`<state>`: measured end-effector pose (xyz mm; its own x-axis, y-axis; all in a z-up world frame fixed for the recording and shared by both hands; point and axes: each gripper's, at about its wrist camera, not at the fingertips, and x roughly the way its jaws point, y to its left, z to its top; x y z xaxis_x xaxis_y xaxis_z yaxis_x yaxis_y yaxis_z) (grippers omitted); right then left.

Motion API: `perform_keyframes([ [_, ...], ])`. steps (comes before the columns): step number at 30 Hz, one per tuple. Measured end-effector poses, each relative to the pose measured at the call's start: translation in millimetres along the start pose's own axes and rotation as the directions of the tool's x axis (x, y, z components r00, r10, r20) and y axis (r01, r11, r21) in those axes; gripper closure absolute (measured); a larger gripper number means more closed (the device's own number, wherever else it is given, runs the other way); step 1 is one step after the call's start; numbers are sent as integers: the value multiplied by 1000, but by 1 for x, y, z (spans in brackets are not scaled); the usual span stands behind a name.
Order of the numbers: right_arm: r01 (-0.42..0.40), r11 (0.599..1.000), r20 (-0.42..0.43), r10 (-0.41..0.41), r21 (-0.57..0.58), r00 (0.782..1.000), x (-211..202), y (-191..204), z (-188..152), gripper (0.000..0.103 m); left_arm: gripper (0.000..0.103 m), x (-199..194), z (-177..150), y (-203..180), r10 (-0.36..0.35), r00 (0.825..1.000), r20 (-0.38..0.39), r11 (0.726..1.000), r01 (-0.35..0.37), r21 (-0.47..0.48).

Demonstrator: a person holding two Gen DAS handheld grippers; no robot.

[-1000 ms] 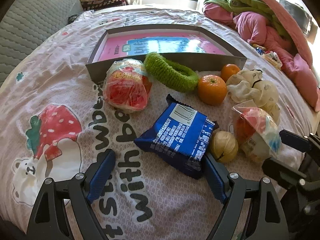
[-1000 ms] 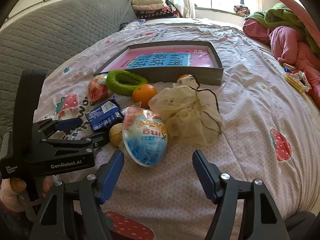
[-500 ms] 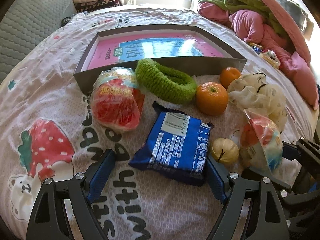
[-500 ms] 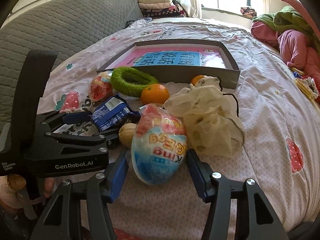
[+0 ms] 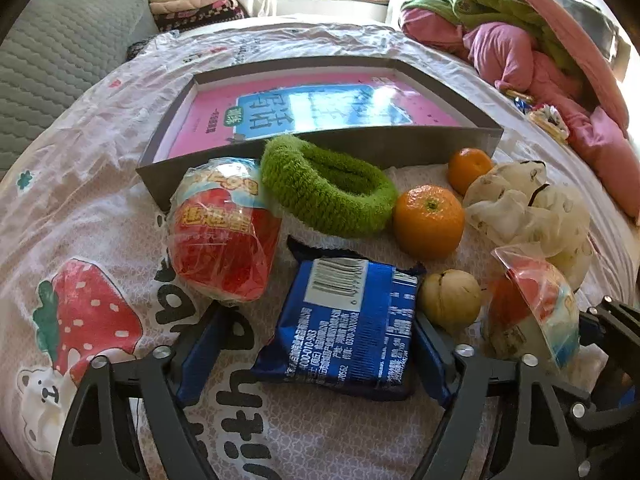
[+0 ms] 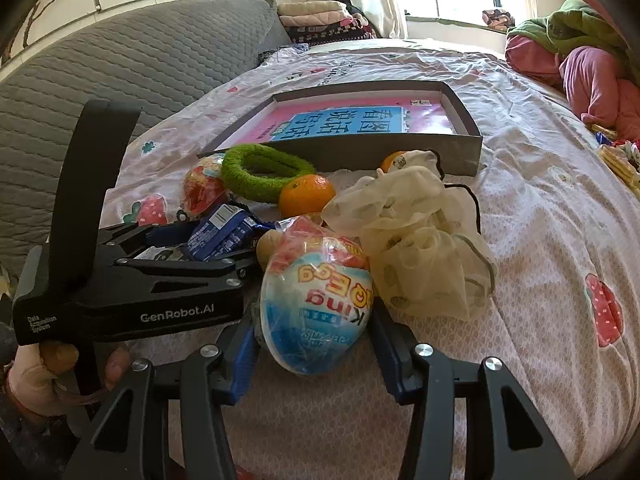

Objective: Organize objects
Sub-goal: 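Grasp the blue biscuit packet with the left tool while the right tool grasps the blue egg, then carry the biscuit packet with the left tool while the right tool carries the egg over the tray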

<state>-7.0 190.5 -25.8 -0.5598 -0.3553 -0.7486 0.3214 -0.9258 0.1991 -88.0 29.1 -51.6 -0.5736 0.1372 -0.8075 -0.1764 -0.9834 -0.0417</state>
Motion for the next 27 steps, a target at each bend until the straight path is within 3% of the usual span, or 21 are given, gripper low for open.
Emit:
perform_keyframes([
  [4, -6, 1000, 6, 6, 1, 1000, -3, -1, -1, 52, 48, -7, -1, 0, -6, 1000, 24, 1000, 6, 4],
  [20, -78, 997, 14, 78, -13, 997, -9, 4, -6, 52, 50, -31, -23, -1, -90, 996, 11, 996, 90, -1],
  [27, -120, 993, 35, 121, -14, 992, -18, 6, -8, 52, 50, -48, -25, 5, -82, 996, 35, 996, 83, -27],
])
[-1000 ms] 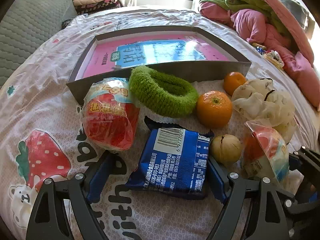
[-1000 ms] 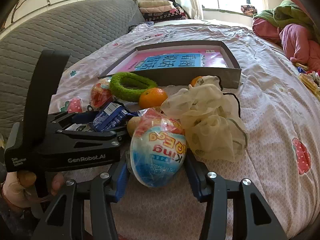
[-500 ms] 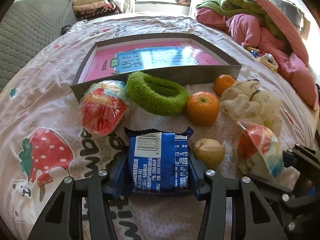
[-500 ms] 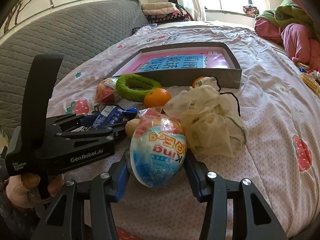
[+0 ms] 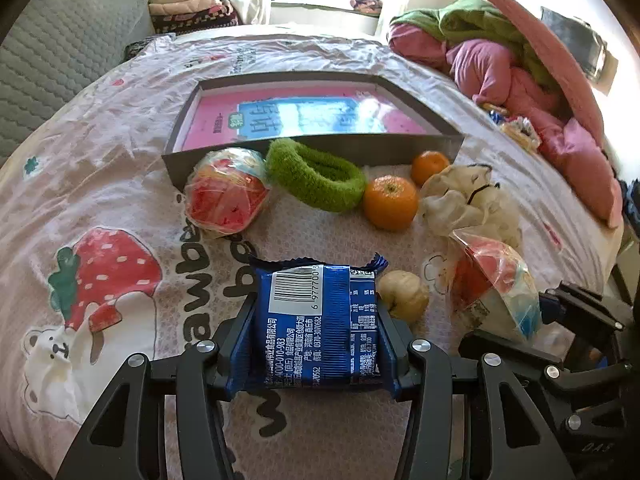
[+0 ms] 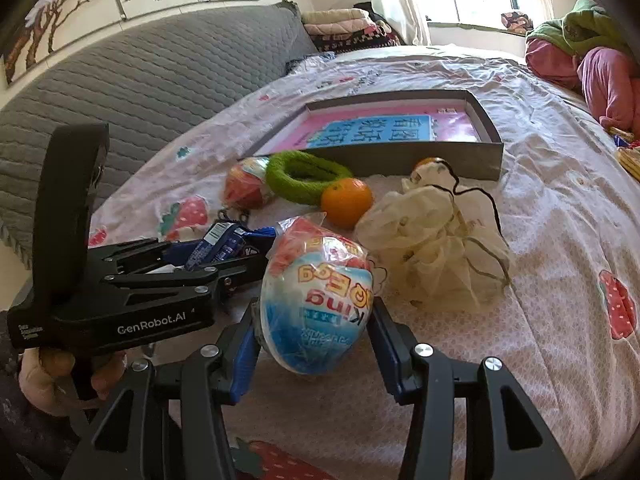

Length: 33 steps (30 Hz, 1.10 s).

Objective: Organize objects
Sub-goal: 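Carry the biscuit packet with the left tool while the right tool carries the egg over the tray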

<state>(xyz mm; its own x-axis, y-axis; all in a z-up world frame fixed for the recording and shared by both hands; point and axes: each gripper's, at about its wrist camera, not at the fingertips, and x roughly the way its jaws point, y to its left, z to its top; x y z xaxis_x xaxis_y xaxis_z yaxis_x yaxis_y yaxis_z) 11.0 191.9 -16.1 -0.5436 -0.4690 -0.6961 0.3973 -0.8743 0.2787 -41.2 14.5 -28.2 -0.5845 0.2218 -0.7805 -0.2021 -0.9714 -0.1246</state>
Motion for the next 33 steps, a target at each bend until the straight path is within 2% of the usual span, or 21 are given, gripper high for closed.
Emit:
perform_keyframes([
  [2, -24, 1000, 15, 24, 11, 1000, -5, 0, 0, 52, 50, -6, 0, 1, 6, 1000, 15, 1000, -5, -3],
  [7, -17, 1000, 56, 17, -3, 998, -16, 4, 4, 52, 50, -19, 3, 0, 15, 998, 57, 1000, -15, -2],
  [13, 43, 998, 103, -38, -45, 994, -24, 12, 10, 52, 50, -28, 5, -1, 29, 996, 88, 999, -28, -15],
  [19, 106, 992, 176, -93, -66, 980, -31, 15, 24, 52, 50, -32, 7, 1, 41, 993, 107, 999, -37, -36],
  [25, 133, 989, 197, -120, -56, 973, -29, 12, 31, 52, 50, -33, 11, -1, 81, 988, 131, 996, -78, -34],
  [33, 161, 985, 234, -141, -65, 962, -30, 2, 48, 52, 50, -39, 29, -8, 95, 980, 176, 995, -95, -6],
])
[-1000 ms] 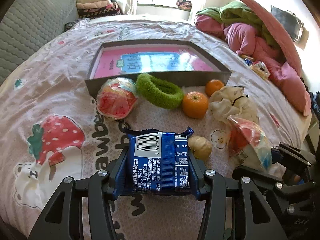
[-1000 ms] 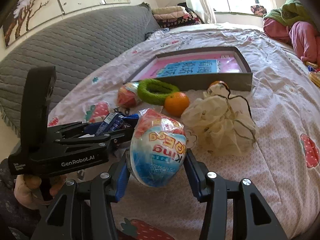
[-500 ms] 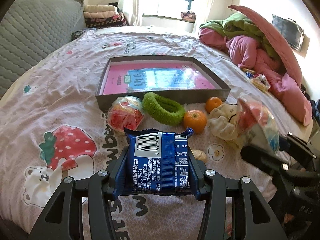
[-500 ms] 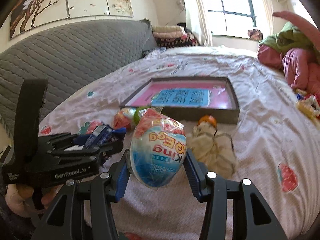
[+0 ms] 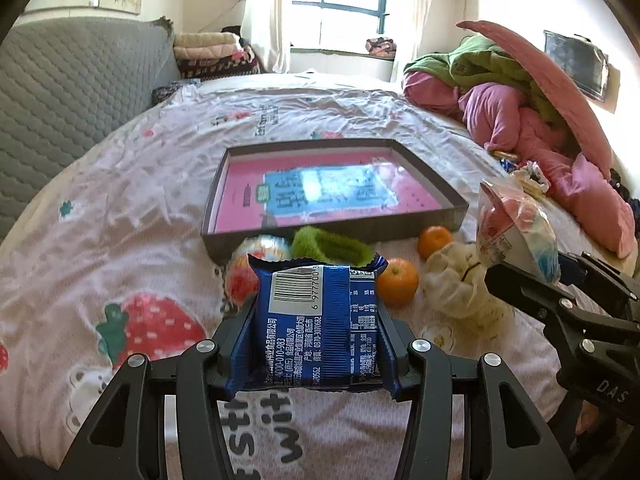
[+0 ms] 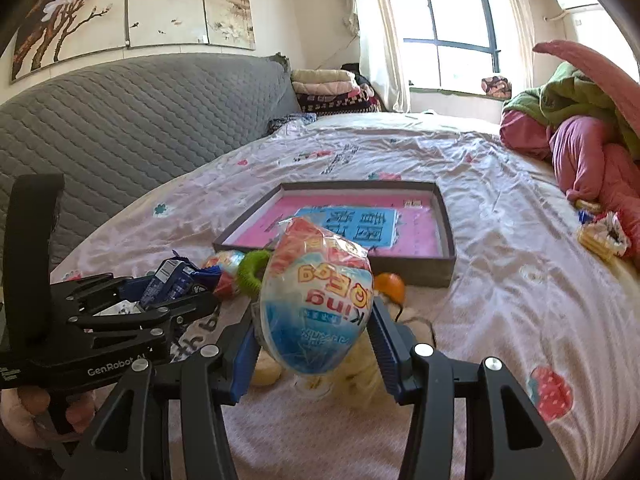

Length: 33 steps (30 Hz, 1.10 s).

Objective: Organize objects
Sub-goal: 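Carry the biscuit packet with the left tool while the right tool carries the egg over the tray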

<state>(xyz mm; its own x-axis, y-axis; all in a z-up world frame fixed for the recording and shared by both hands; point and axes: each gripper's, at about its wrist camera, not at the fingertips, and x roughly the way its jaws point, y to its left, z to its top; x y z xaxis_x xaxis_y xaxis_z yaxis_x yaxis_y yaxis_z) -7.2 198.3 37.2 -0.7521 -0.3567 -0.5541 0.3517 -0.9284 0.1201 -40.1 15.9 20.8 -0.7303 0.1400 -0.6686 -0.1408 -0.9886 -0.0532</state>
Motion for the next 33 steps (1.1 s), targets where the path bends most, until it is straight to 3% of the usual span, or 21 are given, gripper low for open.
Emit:
perform_keyframes([
  [19, 28, 1000, 31, -27, -14, 999, 24, -22, 25, 52, 50, 26, 44, 1, 12, 999, 30, 998, -14, 56],
  [33, 27, 999, 16, -27, -26, 1000, 40, -33, 36, 52, 50, 52, 60, 23, 25, 1000, -12, 1000, -25, 2],
])
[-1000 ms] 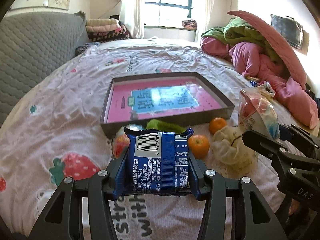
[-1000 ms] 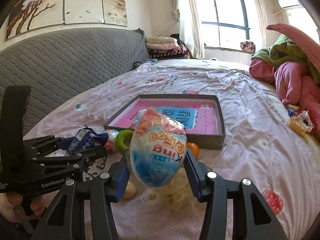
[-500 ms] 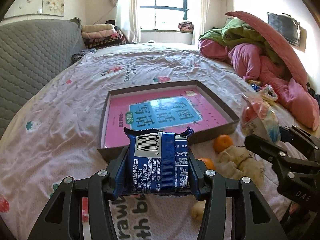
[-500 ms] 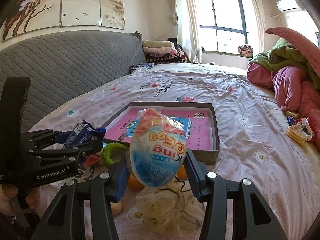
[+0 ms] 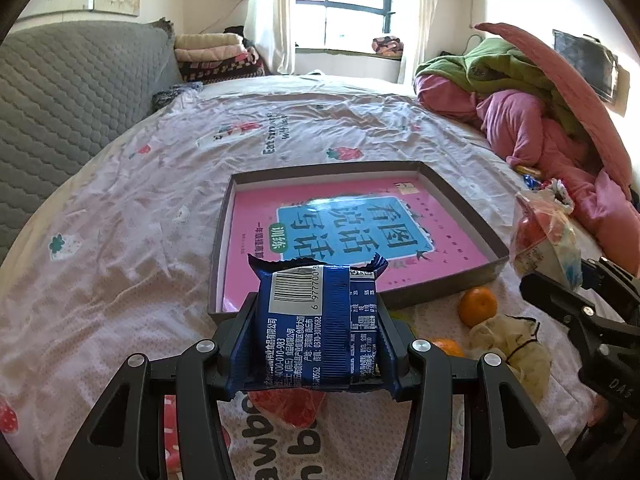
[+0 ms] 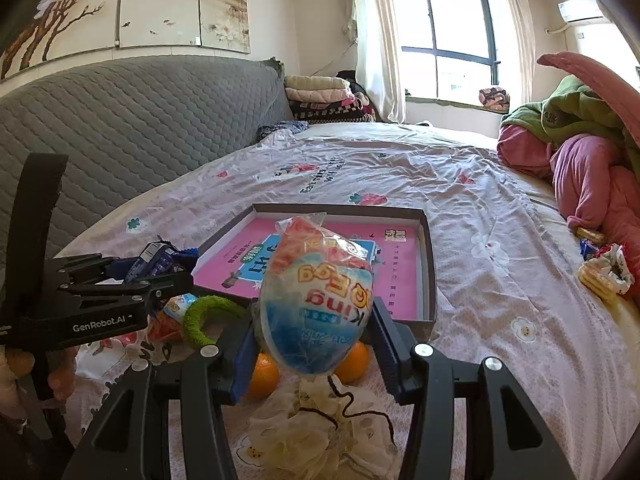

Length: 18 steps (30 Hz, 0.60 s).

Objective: Organize objects
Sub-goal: 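Carry the biscuit packet with the left tool while the right tool carries the egg over the tray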

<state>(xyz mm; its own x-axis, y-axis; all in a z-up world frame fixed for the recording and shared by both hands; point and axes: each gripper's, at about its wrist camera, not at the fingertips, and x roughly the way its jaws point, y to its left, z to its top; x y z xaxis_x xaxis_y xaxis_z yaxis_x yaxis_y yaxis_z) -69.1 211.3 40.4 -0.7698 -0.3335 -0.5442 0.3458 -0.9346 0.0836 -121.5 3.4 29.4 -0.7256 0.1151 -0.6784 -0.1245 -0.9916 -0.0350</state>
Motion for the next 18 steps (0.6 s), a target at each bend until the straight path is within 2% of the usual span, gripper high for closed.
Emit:
perform_keyframes([
  [18, 54, 998, -3, -55, -12, 999, 30, -39, 33, 51, 50, 30, 32, 27, 31, 999, -18, 999, -31, -18],
])
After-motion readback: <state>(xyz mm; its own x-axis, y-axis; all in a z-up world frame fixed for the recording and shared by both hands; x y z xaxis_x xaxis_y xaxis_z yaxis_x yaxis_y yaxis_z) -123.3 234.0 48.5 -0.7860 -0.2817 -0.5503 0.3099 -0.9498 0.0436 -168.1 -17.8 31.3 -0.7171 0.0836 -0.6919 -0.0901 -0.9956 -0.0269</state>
